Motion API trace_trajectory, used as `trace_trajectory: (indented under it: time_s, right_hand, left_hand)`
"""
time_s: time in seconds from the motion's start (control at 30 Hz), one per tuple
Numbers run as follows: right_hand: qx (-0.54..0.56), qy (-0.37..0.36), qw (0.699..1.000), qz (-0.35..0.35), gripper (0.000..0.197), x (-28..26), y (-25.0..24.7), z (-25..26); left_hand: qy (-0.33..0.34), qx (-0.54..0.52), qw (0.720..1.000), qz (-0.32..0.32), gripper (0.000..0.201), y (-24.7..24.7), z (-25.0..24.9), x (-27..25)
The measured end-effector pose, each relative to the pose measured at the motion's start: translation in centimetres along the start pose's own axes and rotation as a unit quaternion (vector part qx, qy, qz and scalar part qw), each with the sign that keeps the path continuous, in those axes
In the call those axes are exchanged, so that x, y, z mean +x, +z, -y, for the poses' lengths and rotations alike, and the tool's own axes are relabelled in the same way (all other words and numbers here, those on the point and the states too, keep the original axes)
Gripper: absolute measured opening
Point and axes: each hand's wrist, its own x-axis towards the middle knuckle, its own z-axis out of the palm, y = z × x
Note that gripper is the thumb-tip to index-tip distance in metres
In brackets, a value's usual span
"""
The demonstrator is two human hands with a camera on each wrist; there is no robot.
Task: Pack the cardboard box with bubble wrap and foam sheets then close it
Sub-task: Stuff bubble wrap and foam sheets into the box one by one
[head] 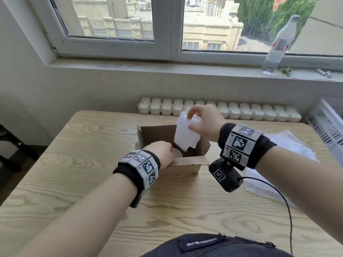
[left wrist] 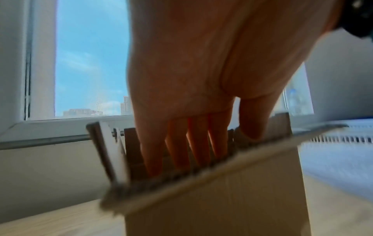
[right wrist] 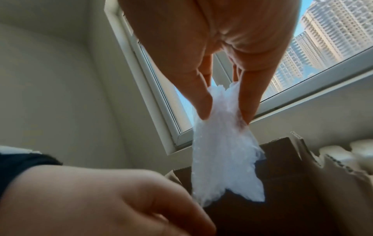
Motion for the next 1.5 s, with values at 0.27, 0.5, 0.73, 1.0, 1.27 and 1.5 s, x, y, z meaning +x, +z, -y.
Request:
trace_trajectory:
  time_s: [0.27, 0.5, 0.73, 1.0, 1.27, 1.5]
  right_hand:
    - [-0.142, -0.061, 0.987, 0.036, 0.014, -0.7, 2.0, 1.2]
    - [-0.323, -0.070, 0.931, 0.157, 0.029, -1.6, 5.4, 0.9]
    - [-0.266, 0.067, 0.946, 0.173, 0.040, -0.5, 9.7, -2.0]
    - [-0.242, 0.123, 0.950, 0.152, 0.042, 0.0, 12.2, -3.7]
    - [-0.260, 0.162, 0.919, 0.249, 0.050, -1.0, 12.2, -2.9]
    - [-0.266, 0.141, 0.896, 0.327, 0.038, 0.0, 11.8, -3.0]
  left_hand:
    - [0.023, 0.084, 0.996, 0.012, 0.027, 4.7, 0.8, -0.2]
    - [0.053, 0.145, 0.987, -0.054, 0.025, 7.0, 0.9, -0.6]
    - [0.058, 0.157, 0.984, -0.068, 0.030, 7.8, 1.1, -0.8]
    - [0.088, 0.169, 0.978, -0.087, 0.028, 9.2, 1.3, -1.5]
    - [0.090, 0.163, 0.979, -0.088, 0.026, 9.1, 1.4, -1.3]
    - [0.094, 0.173, 0.977, -0.081, 0.022, 8.3, 1.6, -0.6]
